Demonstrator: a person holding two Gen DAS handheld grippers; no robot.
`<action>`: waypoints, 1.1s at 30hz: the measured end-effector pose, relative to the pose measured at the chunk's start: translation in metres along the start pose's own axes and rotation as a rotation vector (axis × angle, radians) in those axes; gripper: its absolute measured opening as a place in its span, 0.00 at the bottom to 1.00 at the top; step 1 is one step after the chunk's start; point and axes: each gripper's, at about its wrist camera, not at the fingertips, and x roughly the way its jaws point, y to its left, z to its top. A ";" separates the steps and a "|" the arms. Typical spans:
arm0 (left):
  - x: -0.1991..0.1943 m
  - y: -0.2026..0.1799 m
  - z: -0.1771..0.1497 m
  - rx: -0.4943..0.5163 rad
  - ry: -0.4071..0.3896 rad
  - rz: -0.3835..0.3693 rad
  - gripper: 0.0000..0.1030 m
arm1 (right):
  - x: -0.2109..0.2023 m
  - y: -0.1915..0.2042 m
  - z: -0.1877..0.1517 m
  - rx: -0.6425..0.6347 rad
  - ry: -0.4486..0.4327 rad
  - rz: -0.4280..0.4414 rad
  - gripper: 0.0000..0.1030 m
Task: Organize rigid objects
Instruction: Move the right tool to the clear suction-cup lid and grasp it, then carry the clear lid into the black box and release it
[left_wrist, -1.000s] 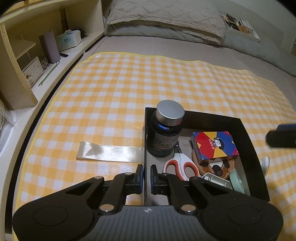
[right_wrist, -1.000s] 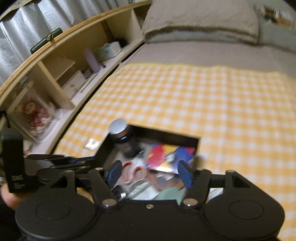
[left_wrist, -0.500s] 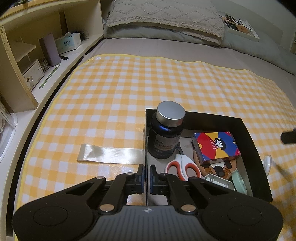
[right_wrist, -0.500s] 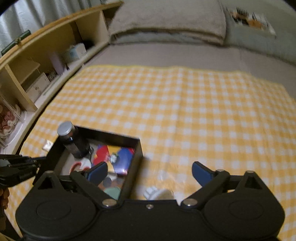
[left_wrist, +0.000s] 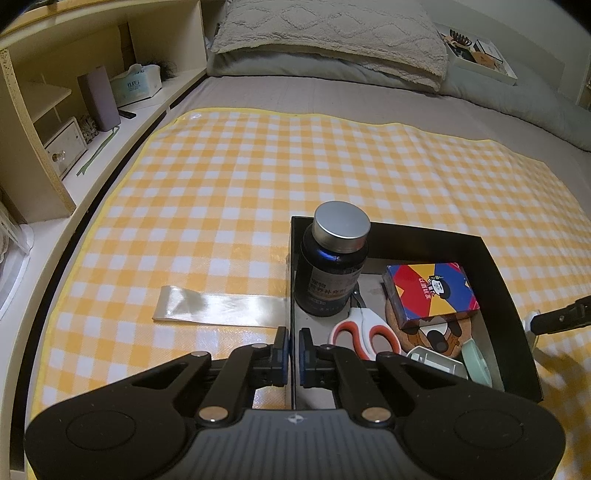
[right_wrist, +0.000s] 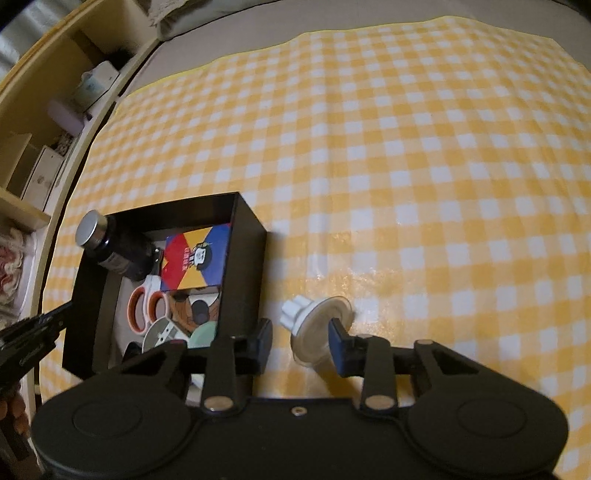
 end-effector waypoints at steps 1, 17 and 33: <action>0.000 0.000 0.000 0.000 0.000 0.000 0.04 | 0.002 0.000 0.000 -0.001 0.002 -0.005 0.33; 0.000 0.000 0.000 -0.001 0.000 0.000 0.04 | 0.009 0.004 0.000 -0.052 -0.013 -0.016 0.09; 0.002 0.000 0.000 -0.007 0.001 -0.007 0.05 | -0.038 0.035 0.019 -0.010 -0.206 0.289 0.08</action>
